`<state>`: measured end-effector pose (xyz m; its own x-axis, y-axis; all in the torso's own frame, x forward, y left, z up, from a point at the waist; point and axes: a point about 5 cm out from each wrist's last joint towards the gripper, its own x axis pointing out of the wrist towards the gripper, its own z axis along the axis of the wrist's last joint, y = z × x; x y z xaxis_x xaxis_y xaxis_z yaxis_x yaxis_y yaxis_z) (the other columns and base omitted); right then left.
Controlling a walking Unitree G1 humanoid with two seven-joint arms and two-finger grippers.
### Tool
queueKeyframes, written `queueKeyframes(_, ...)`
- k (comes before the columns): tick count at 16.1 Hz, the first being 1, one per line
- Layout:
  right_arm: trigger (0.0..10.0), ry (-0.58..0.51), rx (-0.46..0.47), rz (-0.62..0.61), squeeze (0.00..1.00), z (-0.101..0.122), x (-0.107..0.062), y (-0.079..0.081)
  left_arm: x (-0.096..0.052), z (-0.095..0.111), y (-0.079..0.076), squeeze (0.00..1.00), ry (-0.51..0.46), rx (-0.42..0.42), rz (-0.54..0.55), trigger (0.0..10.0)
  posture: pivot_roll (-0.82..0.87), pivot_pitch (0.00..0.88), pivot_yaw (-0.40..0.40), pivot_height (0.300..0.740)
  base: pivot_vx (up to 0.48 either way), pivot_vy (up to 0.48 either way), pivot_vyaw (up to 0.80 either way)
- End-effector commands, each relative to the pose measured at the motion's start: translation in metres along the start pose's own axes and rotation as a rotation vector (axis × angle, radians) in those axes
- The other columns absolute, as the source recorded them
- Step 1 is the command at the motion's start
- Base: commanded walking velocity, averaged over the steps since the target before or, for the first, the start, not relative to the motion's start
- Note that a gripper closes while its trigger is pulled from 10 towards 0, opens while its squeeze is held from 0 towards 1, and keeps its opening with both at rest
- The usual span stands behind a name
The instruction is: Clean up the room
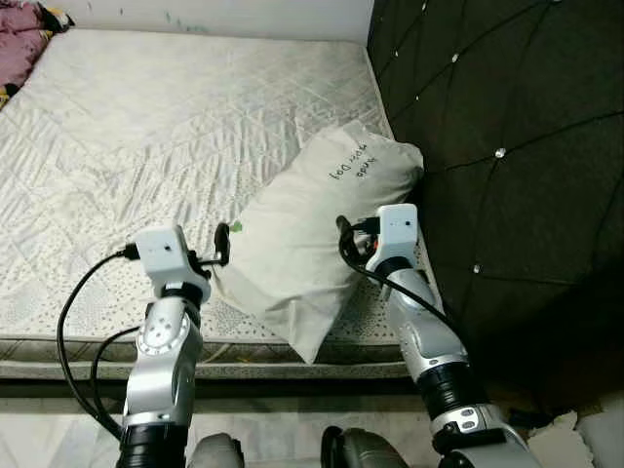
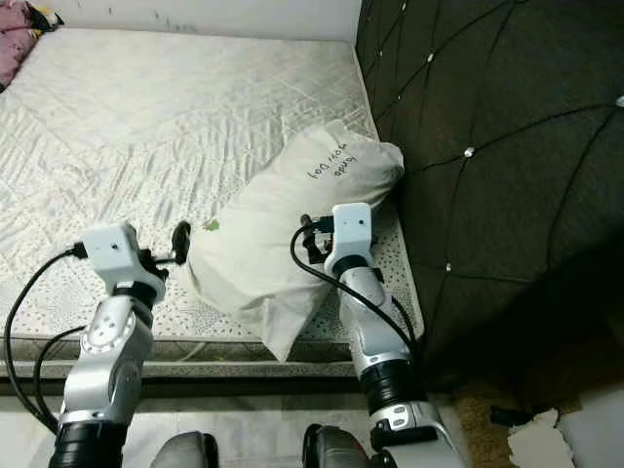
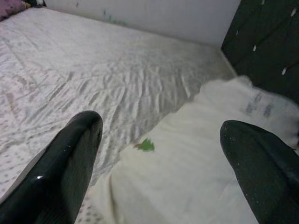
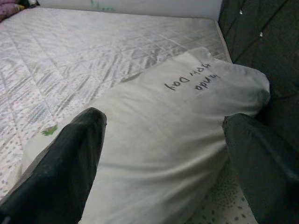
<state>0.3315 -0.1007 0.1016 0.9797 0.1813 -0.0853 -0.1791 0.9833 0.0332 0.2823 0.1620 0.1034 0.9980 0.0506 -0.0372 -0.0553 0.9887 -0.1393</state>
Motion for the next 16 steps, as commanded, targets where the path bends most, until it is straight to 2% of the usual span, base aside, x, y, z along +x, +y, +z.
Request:
queueKeyframes(1, 10.0, 0.017, 0.018, -0.021, 0.00, -0.004, -0.002, -0.006, -0.003, -0.002, -0.005, 0.00, 0.005, 0.004, -0.006, 10.0, 0.06, 0.166, -0.053, 0.740, 0.000, 0.000, -0.80)
queueKeyframes(4, 10.0, 0.051, 0.053, -0.056, 0.00, -0.013, -0.006, -0.011, -0.008, -0.004, -0.002, 0.00, 0.011, -0.003, -0.009, 10.0, 0.07, 0.159, -0.047, 0.740, 0.000, 0.000, -0.80)
queueKeyframes(5, 10.0, 0.059, 0.075, -0.070, 0.00, -0.014, -0.006, -0.013, -0.008, -0.002, -0.001, 0.00, -0.020, -0.022, -0.014, 10.0, 0.07, 0.150, -0.044, 0.740, 0.000, 0.000, -0.80)
queueKeyframes(6, 10.0, 0.056, 0.080, -0.069, 0.00, -0.013, -0.005, -0.013, -0.007, -0.001, -0.001, 0.00, -0.020, 0.004, -0.014, 10.0, 0.07, 0.150, -0.044, 0.740, 0.000, 0.000, -0.80)
queueKeyframes(9, 10.0, 0.034, 0.087, -0.050, 0.00, -0.009, -0.003, -0.010, -0.003, 0.003, -0.002, 0.00, -0.038, -0.006, -0.019, 10.0, 0.07, 0.163, -0.040, 0.740, 0.000, 0.000, -0.80)
queueKeyframes(15, 10.0, -0.001, 0.075, 0.006, 0.00, 0.000, -0.001, -0.003, -0.002, 0.010, 0.003, 0.00, -0.065, -0.008, 0.023, 10.0, 0.08, 0.190, -0.046, 0.740, 0.000, 0.000, 0.00)
queueKeyframes(16, 10.0, -0.009, 0.069, 0.035, 0.00, 0.001, -0.001, -0.001, -0.004, 0.009, 0.006, 0.00, -0.059, 0.001, 0.067, 10.0, 0.07, 0.203, -0.048, 0.740, 0.000, 0.000, 0.00)
